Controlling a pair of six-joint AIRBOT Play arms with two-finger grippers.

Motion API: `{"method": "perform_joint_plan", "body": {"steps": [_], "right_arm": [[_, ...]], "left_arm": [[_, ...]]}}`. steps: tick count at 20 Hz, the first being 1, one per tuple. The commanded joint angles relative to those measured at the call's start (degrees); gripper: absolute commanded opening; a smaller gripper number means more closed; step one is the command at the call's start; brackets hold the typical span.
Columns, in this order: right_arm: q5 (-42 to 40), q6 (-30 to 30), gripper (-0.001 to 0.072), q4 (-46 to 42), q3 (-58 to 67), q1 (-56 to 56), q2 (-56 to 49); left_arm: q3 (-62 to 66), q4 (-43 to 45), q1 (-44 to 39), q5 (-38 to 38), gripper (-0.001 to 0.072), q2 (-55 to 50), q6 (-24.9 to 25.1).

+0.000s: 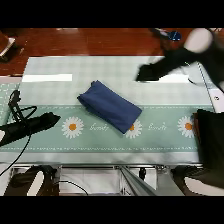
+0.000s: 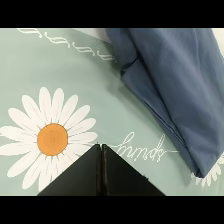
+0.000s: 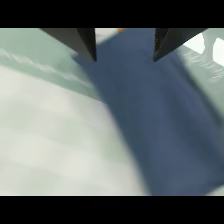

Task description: Fold the shirts.

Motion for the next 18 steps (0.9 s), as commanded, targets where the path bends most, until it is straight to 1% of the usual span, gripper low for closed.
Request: {"method": "perform_joint_plan", "body": {"steps": [1,2,3,4,6,9,13,14,18], "right_arm": [[-21.1,19.1,0.0404,-9.2,-33.0,-3.1,24.6],[-27.9,23.2,0.0404,-4.2,-42.8,-2.4,30.0],[-33.0,24.3,0.0404,2.3,-50.1,-1.5,33.2],[-36.5,24.1,0.0404,9.1,-55.7,-0.4,34.4],[-39.4,21.2,0.0404,16.2,-60.5,3.0,32.0],[-41.5,15.4,0.0405,21.9,-59.5,6.7,23.4],[-40.7,1.8,0.0405,34.2,-54.5,6.9,11.0],[-40.1,-1.1,0.0405,36.9,-52.8,6.9,8.1],[-34.8,-8.7,0.0404,42.0,-45.1,6.9,-2.9]], "left_arm": [[0.0,0.0,0.0,0.0,0.0015,0.0,0.0],[0.0,0.0,0.0,0.0,0.0015,0.0,0.0],[0.0,0.0,0.0,0.1,0.0015,0.0,0.0],[0.0,0.0,0.0,0.0,0.0015,0.0,0.0],[0.0,0.0,0.0,0.0,0.0015,0.0,0.0],[0.0,0.0,0.0,0.0,0.0015,0.0,0.0],[0.0,0.0,0.0,0.0,0.0015,0.0,0.0],[0.0,0.0,0.0,0.0,0.0015,0.0,0.0],[0.0,0.0,0.0,0.0,0.0015,0.0,0.0]]}}
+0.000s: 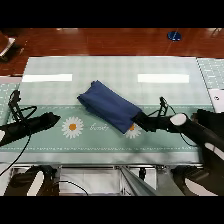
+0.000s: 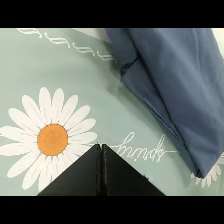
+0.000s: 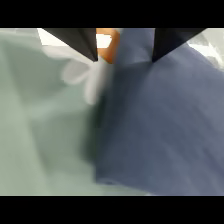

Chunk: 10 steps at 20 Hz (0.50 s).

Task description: Fold the shirts.

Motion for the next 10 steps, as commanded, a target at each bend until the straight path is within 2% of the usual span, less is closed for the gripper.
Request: {"method": "perform_joint_plan", "body": {"steps": [1,2,3,4,5,7,10], "right_arm": [[4.8,-9.9,0.0381,6.7,7.0,0.2,-10.1],[6.3,-11.6,0.0281,7.1,9.5,0.2,-11.9],[8.2,-14.3,0.0119,7.1,12.5,0.2,-13.6],[10.0,-17.8,0.0022,7.0,15.7,0.2,-14.7],[12.7,-19.8,0.0022,6.4,19.5,0.0,-15.5],[17.2,-19.4,0.0022,1.6,27.5,-0.9,-15.0],[24.6,-13.4,0.0022,-9.4,42.3,-3.3,-13.6]], "left_arm": [[0.0,0.0,0.0,0.0,0.0015,0.0,0.0],[0.0,0.0,0.0,0.0,0.0015,0.0,0.0],[0.0,0.0,0.0,0.0,0.0015,0.0,0.0],[0.0,0.0,0.0,0.0,0.0015,0.0,0.0],[0.0,0.0,0.0,0.0,0.0015,0.0,0.0],[0.0,0.0,0.0,0.0,0.0015,0.0,0.0],[0.0,0.0,0.0,0.0,0.0015,0.0,0.0]]}}
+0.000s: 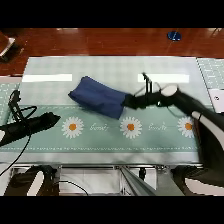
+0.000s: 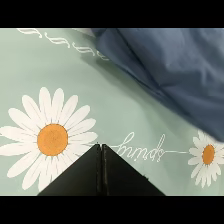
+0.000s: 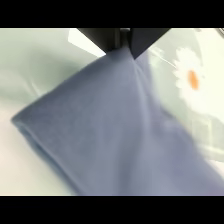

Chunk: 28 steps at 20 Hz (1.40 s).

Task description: Fold the shirts.

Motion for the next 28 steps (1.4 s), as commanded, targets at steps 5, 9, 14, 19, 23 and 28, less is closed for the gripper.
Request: {"method": "perform_joint_plan", "body": {"steps": [5,9,14,19,23,28], "right_arm": [[24.8,10.5,0.0022,-21.9,37.9,-10.4,0.7],[37.6,14.2,0.0022,-26.1,51.3,-20.7,1.5],[47.1,18.7,0.0022,-26.6,55.6,-38.7,6.5],[57.7,20.4,0.0022,-29.4,55.3,-57.7,10.9],[57.9,21.6,0.0022,-37.8,53.9,-68.4,15.8],[57.8,18.7,0.0022,-51.1,37.3,-77.2,25.6]], "left_arm": [[0.0,0.0,0.0,0.0,0.0015,0.0,0.0],[0.0,0.0,0.0,0.0,0.0015,0.0,0.0],[0.0,0.0,0.0,0.0,0.0015,0.0,0.0],[0.0,-3.2,0.0,1.9,0.0015,0.0,0.0],[0.0,-3.4,0.0,2.8,0.0015,0.0,0.0],[0.0,-3.4,0.0,3.9,0.0015,0.0,0.0]]}}
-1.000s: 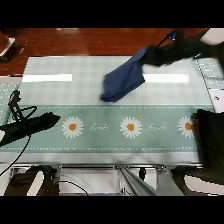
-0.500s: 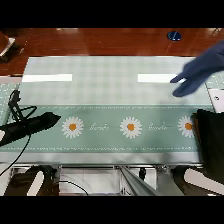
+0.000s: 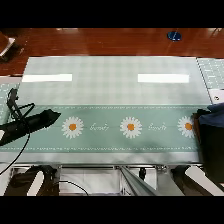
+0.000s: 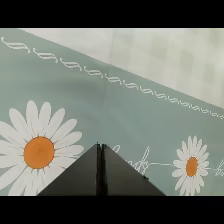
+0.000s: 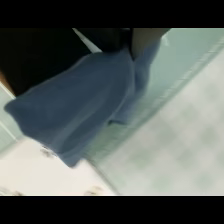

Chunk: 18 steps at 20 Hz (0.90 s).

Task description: Fold the shirts.

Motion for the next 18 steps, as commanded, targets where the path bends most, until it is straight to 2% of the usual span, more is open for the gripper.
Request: {"method": "perform_joint_plan", "body": {"steps": [1,4,5,6,7,11,12,13,15,16,17,18], "right_arm": [[0.5,-1.0,0.0022,-9.2,-12.3,-7.1,7.0],[0.5,0.0,0.0023,-14.1,-24.0,-10.4,12.2],[0.4,1.4,0.0049,-17.4,-26.8,-10.5,13.2],[0.0,3.8,0.0242,-20.2,-28.7,-10.5,13.5],[-0.7,3.7,0.0416,-20.1,-29.0,-10.5,13.1],[-3.8,2.8,0.0404,-11.6,-28.1,-10.5,9.9],[-4.1,2.9,0.037,-8.6,-26.8,-10.3,8.4],[-4.3,3.5,0.0282,-6.5,-24.9,-9.3,6.8],[-6.2,5.1,0.0166,-1.0,-20.0,-4.4,3.0],[-9.1,5.1,0.0115,3.3,-17.2,-0.2,1.0],[-12.7,4.0,0.0022,7.8,-14.7,4.7,-0.8],[-18.0,3.1,0.0022,11.6,-12.6,10.9,-2.3]], "left_arm": [[0.0,-0.2,0.0,1.7,0.0015,0.0,0.0],[0.0,-0.2,0.0,2.6,0.0015,0.0,0.0],[0.0,-0.2,0.0,2.6,0.0015,0.0,0.0],[0.0,-0.2,0.0,2.6,0.0015,0.0,0.0],[0.0,-0.2,0.0,2.6,0.0015,0.0,0.0],[0.2,-0.9,0.0,8.6,0.0015,0.0,0.5],[1.0,-0.8,0.1,10.5,0.0015,-0.4,2.1],[2.4,-1.1,0.1,12.0,0.0015,-1.3,2.1],[8.7,-3.0,0.0,12.5,0.0015,-5.6,2.8],[13.4,-4.0,0.0,10.9,0.0014,-8.7,4.4],[19.5,-6.1,0.0,8.0,0.0014,-12.5,6.3],[25.8,-8.1,-0.7,4.7,0.0014,-16.1,8.3]]}}
